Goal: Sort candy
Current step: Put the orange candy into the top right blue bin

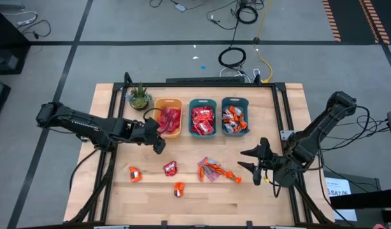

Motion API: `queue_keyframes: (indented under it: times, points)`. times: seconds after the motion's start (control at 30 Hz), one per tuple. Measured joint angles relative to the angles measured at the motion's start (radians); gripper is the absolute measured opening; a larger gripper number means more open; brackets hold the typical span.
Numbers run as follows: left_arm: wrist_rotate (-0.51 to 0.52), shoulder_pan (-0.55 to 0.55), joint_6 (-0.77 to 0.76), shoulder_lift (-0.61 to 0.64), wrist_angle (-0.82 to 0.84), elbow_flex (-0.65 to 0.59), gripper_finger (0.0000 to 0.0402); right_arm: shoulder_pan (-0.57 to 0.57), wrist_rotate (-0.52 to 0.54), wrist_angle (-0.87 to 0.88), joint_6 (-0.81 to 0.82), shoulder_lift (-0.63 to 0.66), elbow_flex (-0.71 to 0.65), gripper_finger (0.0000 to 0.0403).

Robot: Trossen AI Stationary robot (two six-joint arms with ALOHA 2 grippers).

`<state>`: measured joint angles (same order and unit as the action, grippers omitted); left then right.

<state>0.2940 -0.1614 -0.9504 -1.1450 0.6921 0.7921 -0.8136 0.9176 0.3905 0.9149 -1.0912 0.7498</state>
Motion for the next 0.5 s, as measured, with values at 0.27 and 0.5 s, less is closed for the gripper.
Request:
queue_keyframes:
  times: [0.27,0.5]
  points:
    - [-0.002,-0.036,0.041,0.0,-0.003,0.0,0.0235,0.106,-0.089,-0.085,-0.115,-0.111,0.0,0.021]
    - [-0.004,-0.037,0.04,0.0,-0.003,0.0,0.0235,0.181,-0.271,-0.089,-0.071,-0.287,0.0,0.021]
